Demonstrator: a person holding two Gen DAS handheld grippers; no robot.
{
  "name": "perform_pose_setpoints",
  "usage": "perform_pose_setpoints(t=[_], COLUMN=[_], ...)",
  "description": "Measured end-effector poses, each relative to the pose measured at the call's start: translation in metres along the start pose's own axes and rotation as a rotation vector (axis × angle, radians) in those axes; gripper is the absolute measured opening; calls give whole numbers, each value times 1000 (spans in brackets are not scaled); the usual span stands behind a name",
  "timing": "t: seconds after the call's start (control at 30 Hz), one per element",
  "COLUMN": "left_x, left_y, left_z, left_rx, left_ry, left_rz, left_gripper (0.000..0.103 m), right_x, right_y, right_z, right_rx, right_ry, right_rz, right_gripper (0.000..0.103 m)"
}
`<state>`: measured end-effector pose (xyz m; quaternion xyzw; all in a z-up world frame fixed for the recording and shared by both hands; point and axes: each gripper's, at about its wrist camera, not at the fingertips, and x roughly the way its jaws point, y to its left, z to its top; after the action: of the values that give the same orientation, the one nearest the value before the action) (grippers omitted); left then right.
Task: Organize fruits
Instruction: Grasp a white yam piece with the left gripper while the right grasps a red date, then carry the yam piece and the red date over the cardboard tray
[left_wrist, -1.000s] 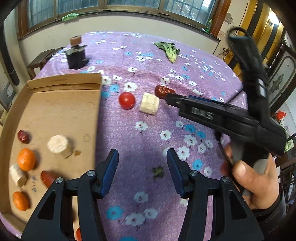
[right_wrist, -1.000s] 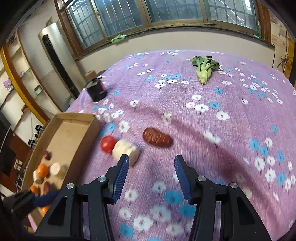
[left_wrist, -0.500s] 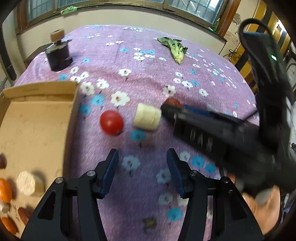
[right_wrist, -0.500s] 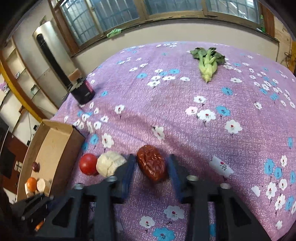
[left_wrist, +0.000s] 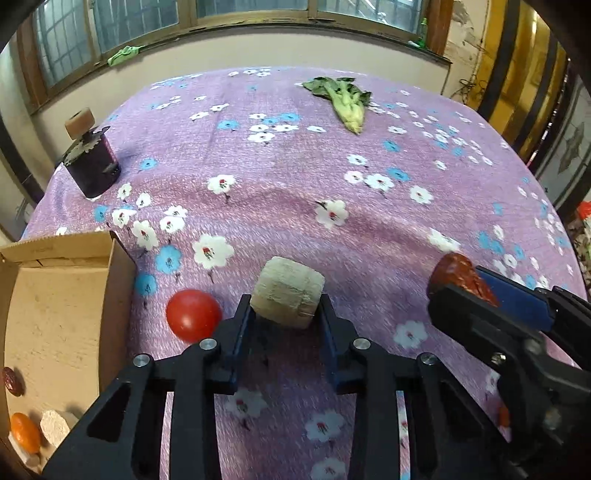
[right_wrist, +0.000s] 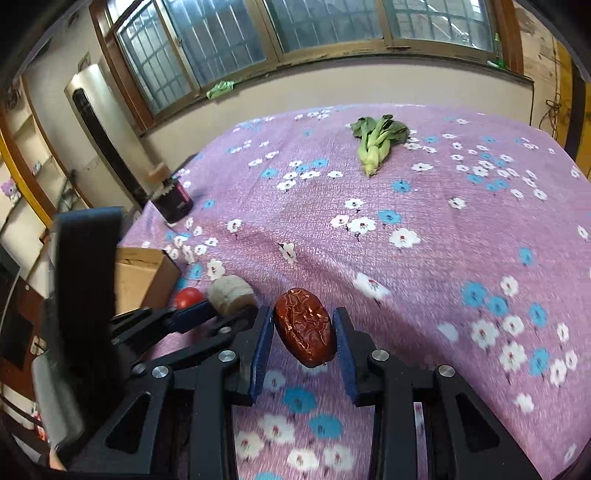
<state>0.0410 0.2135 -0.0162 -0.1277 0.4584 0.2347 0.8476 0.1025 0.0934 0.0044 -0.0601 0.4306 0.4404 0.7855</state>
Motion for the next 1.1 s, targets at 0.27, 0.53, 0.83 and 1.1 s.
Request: perform_pose_setpoints(t=[0.27, 0.53, 0.83, 1.1], left_x=[-56, -100, -130, -145], left_y=[-2, 19, 45, 62], left_z=[-35, -65, -83, -95], left_rx=[31, 10, -26, -53], left_ry=[-95, -145, -184, -202], left_rz=[22, 33, 36, 40], left_gripper=[30, 30, 30, 30], right_x=[-40, -65, -72, -80], right_y=[8, 28, 60, 80], right_z=[-24, -41, -56, -63], right_rx=[5, -14, -53, -83], right_ry=[-41, -62, -53, -55], right_rz=[28, 56, 83, 86], right_gripper=[34, 34, 34, 34])
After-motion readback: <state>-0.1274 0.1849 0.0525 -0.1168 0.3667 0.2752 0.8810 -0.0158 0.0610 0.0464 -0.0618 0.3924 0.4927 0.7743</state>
